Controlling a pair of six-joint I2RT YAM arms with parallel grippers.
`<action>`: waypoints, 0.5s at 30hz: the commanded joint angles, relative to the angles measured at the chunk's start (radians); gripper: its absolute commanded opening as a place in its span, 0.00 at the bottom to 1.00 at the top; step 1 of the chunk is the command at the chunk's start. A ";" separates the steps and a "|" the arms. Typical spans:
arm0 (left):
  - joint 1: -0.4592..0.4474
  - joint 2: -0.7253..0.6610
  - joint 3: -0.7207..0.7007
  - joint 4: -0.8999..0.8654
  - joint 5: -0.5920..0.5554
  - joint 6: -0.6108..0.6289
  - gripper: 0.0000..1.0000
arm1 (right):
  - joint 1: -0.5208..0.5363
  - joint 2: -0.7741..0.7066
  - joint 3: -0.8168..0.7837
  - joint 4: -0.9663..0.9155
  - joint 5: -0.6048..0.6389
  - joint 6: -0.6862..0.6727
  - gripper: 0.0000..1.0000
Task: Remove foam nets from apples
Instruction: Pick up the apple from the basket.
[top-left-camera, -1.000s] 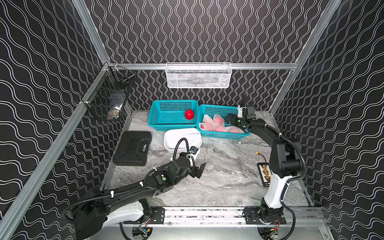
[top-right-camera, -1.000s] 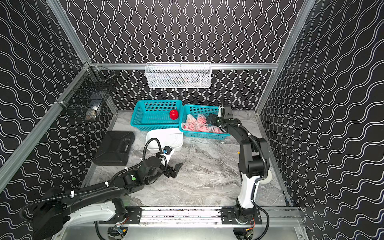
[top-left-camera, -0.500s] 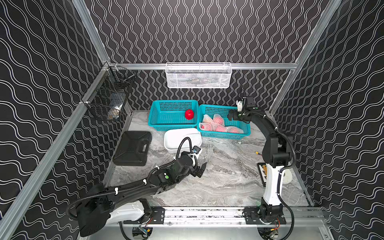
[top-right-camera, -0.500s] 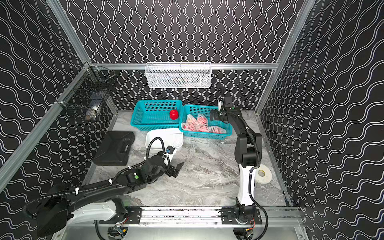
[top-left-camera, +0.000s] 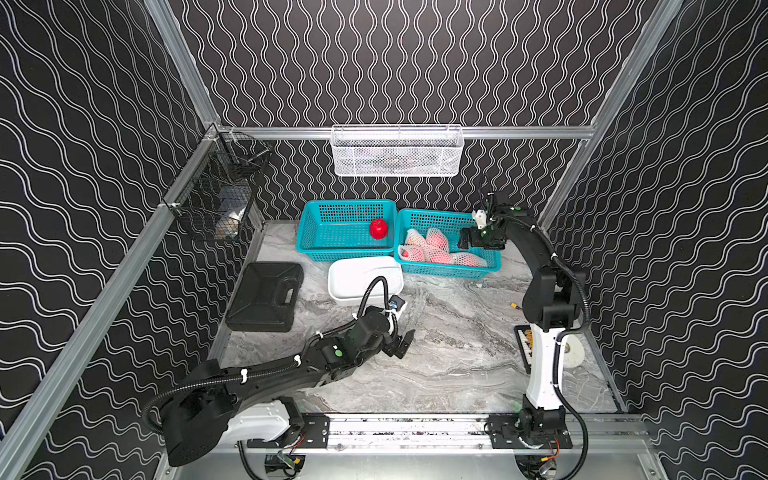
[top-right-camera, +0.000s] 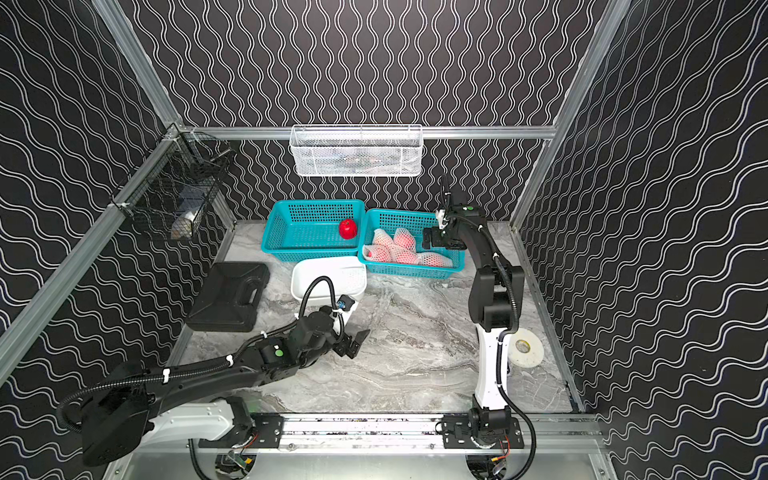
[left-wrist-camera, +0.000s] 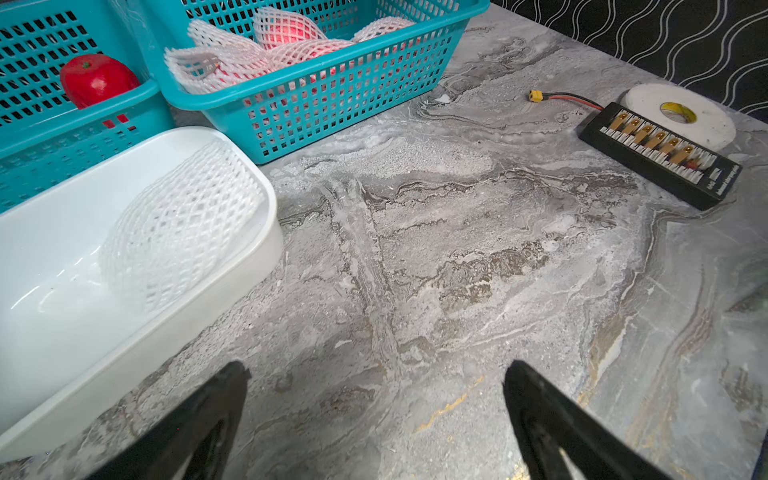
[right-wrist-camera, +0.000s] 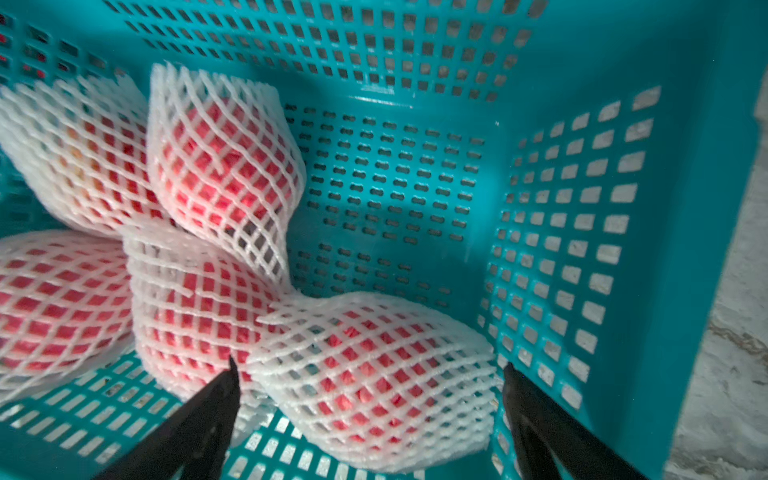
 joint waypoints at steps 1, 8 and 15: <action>0.000 0.014 0.008 0.042 0.008 -0.001 1.00 | 0.006 0.011 -0.005 -0.048 0.008 -0.042 1.00; -0.001 0.044 0.029 0.040 0.027 -0.005 1.00 | 0.016 0.054 0.006 -0.059 0.024 -0.035 1.00; -0.001 0.052 0.029 0.040 0.022 0.001 1.00 | 0.028 0.124 0.028 -0.058 0.035 -0.019 0.99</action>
